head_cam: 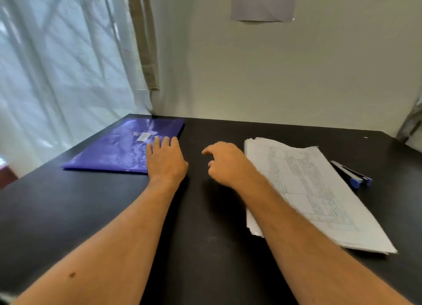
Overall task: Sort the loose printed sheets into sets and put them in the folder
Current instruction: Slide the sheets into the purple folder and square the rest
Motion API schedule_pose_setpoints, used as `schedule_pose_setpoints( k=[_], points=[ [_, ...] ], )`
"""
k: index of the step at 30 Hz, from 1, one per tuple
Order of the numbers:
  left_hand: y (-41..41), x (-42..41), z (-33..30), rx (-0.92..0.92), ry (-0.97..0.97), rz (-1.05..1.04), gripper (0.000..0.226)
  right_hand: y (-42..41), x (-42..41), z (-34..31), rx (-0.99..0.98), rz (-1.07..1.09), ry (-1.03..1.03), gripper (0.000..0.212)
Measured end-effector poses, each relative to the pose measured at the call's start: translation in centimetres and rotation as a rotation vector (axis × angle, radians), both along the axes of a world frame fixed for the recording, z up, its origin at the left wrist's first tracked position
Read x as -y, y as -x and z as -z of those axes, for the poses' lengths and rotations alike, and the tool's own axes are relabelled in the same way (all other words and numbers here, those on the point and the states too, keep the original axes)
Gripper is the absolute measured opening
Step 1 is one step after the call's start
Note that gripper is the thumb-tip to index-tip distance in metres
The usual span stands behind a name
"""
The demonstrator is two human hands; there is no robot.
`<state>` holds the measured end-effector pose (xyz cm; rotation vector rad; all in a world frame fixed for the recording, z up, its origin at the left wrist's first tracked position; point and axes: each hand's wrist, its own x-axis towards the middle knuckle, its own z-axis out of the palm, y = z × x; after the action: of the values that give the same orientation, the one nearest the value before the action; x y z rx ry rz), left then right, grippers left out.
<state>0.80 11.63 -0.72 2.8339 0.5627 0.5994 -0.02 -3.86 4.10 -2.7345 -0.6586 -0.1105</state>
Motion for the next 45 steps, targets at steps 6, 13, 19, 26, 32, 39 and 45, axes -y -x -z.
schedule_pose_setpoints(
  k=[6,13,19,26,32,39,45],
  points=[
    [-0.5,-1.2,1.4,-0.075,0.149,-0.107,0.067,0.5,-5.5,1.8,-0.088,-0.032,-0.091,0.039],
    [2.8,2.4,0.3,-0.079,0.116,-0.099,0.07,1.1,-3.0,1.8,-0.085,0.133,-0.23,0.04],
    [5.6,5.0,-1.3,-0.082,0.391,0.027,0.031,2.6,-0.2,1.8,-0.046,0.164,-0.214,0.04],
    [5.8,5.3,-1.3,0.076,0.504,0.137,0.026,4.4,1.4,3.3,-0.021,0.16,-0.139,0.036],
    [4.6,3.9,-0.2,0.023,0.362,0.205,0.037,4.6,1.1,3.1,-0.035,0.167,-0.185,0.037],
    [3.7,4.2,0.3,-0.066,0.174,0.237,0.023,3.6,0.8,2.5,-0.083,0.21,-0.309,0.039],
    [2.9,4.1,1.2,-0.118,0.087,0.214,0.044,2.3,1.4,2.9,-0.087,0.216,-0.488,0.036]
  ],
)
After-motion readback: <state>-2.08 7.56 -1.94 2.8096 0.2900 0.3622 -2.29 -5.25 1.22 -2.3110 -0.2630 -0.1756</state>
